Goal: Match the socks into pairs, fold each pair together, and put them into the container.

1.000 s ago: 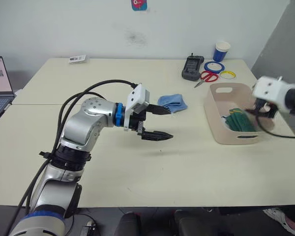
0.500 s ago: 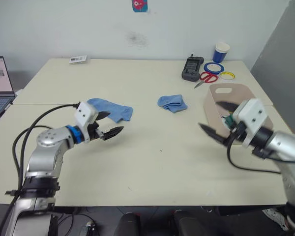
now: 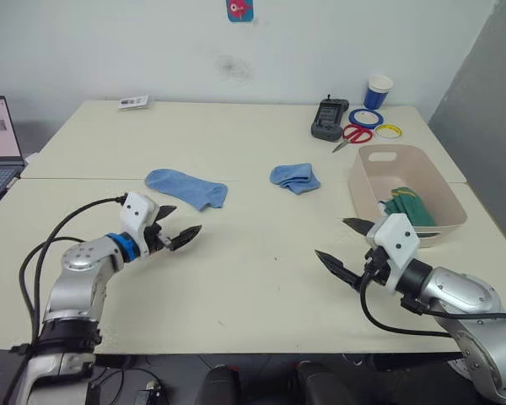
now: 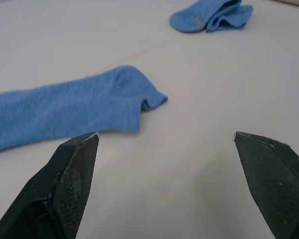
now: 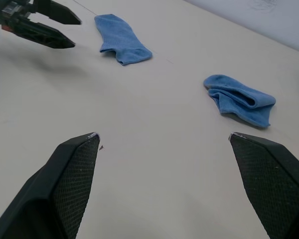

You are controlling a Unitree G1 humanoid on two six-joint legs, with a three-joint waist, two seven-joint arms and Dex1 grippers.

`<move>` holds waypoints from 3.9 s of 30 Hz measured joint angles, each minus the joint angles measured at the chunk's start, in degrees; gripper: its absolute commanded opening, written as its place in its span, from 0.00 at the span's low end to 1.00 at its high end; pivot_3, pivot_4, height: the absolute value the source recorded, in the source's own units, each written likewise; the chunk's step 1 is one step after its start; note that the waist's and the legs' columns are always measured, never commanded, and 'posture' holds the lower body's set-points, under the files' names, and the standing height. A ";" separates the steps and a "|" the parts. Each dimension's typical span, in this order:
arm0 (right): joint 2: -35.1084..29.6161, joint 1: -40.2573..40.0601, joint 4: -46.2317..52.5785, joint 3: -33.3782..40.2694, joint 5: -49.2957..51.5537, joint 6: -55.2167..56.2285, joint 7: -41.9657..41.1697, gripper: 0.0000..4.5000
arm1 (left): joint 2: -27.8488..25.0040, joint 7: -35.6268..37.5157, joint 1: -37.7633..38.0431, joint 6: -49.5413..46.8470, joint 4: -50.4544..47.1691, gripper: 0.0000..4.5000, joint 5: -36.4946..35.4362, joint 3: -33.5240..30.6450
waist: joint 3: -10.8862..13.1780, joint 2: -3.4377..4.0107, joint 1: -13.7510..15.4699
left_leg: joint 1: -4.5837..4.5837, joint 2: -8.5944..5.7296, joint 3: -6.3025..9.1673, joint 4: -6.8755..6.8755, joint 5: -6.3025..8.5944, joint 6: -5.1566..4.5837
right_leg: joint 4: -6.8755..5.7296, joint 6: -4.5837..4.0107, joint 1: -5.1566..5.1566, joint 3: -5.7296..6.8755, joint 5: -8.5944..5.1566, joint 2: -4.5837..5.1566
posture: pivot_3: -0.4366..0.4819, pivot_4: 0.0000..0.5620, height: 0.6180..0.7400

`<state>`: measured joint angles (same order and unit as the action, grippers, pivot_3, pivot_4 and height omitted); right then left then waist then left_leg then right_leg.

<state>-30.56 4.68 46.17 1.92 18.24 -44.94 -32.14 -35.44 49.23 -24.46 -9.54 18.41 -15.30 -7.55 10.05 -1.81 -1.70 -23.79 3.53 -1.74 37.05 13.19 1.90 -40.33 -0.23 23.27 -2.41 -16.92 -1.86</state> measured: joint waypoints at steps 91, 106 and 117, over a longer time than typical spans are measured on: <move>-15.62 7.42 -11.52 -8.72 -9.97 12.51 -24.63 0.70 | -5.76 9.06 13.22 -5.65 -26.27 1.00 -6.16 2.84 | -0.03 -0.12 -0.19 | 0.03 0.09 0.09 -0.08 0.01 0.00 | 0.04 -0.09 0.08 -0.09 0.00 -0.02 | 0.48 0.27 0.93; -2.22 14.40 -20.11 -24.23 -16.29 1.69 -10.78 0.71 | -2.24 8.23 9.07 -6.92 -25.65 1.00 -5.83 5.62 | -0.05 -0.15 -0.08 | -0.03 0.06 0.08 -0.06 0.00 0.00 | 0.09 -0.09 0.07 -0.03 -0.01 -0.01 | 0.48 0.27 0.93; -2.89 13.64 -21.35 -25.81 -14.97 1.92 -12.20 0.01 | -0.81 5.40 2.41 -11.01 -20.78 1.00 -3.79 8.42 | -0.05 -0.16 -0.11 | -0.02 0.04 0.09 -0.05 0.01 -0.01 | 0.09 -0.09 0.04 0.01 0.00 -0.06 | 0.48 0.27 0.93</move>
<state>-33.45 18.32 24.83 -23.89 3.27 -43.01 -44.34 -36.25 54.64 -22.05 -20.55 -2.37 -19.09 0.86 9.99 -1.97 -1.81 -23.80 3.57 -1.64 36.99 13.20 1.89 -40.25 -0.32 23.30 -2.41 -16.93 -1.92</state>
